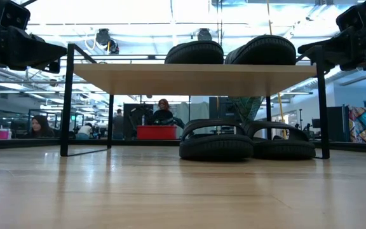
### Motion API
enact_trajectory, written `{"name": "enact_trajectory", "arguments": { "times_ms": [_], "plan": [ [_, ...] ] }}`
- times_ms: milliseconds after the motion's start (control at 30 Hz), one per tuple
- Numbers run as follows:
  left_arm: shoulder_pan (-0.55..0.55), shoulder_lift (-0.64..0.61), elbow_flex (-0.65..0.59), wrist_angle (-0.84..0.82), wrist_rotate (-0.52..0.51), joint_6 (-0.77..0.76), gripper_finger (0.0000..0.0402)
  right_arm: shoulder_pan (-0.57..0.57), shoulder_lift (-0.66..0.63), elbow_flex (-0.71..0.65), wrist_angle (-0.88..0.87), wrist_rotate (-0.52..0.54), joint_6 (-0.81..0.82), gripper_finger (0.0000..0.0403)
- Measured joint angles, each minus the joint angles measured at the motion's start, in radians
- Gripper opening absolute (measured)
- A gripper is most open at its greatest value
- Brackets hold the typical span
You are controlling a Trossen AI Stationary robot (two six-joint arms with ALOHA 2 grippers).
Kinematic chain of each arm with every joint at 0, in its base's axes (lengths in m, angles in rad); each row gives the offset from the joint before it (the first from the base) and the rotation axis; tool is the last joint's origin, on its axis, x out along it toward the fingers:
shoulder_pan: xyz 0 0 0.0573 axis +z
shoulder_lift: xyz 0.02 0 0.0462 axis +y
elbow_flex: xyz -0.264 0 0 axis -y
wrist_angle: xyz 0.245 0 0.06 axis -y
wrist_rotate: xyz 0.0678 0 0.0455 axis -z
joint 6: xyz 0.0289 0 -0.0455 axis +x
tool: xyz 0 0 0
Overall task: Pick and place slides into the shelf
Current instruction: Return to Home Position
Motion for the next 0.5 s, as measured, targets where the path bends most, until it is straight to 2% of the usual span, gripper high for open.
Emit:
{"name": "enact_trajectory", "arguments": {
  "times_ms": [500],
  "plan": [
    [0.002,0.0,0.0,0.002,-0.025,-0.027,0.0004,0.0,0.0,0.0,-0.015,0.001,-0.001,0.0]
  ]
}}
